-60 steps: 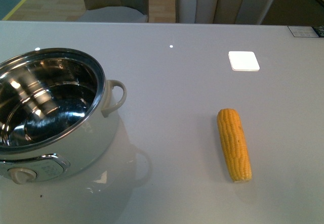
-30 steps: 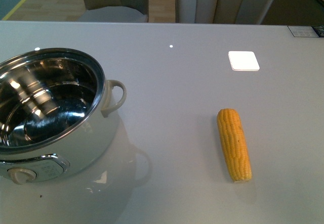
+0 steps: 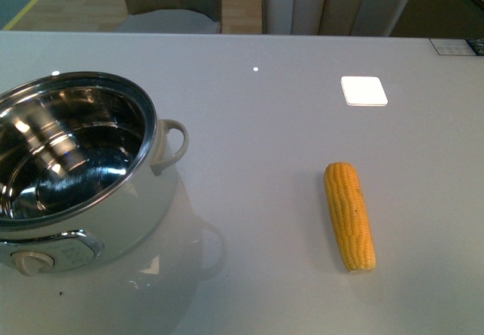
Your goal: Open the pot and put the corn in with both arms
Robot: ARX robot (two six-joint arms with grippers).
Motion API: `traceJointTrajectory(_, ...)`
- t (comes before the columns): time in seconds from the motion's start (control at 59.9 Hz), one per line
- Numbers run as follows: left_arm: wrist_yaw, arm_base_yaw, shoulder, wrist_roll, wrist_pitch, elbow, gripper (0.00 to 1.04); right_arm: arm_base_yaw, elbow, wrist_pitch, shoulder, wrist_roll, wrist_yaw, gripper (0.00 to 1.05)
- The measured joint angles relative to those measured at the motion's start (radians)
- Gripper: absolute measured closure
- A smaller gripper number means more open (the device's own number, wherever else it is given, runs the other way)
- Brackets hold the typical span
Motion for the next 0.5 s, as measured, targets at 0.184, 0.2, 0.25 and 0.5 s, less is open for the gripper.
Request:
traceJointTrajectory(0.184, 0.0, 0.0, 0.0, 0.0, 0.0, 0.0, 0.07, 0.06, -0.001, 0.192, 0.235, 0.011, -0.017, 0.09)
traceJointTrajectory(0.2, 0.0, 0.0, 0.0, 0.0, 0.0, 0.0, 0.07, 0.062, -0.001, 0.205, 0.253, 0.012, -0.023, 0.09)
traceJointTrajectory(0.25, 0.0, 0.0, 0.0, 0.0, 0.0, 0.0, 0.07, 0.076, 0.002, 0.272, 0.348, 0.013, -0.045, 0.09)
traceJointTrajectory(0.5, 0.0, 0.0, 0.0, 0.0, 0.0, 0.0, 0.07, 0.158, 0.124, 0.568, 0.805, 0.002, -0.028, 0.09)
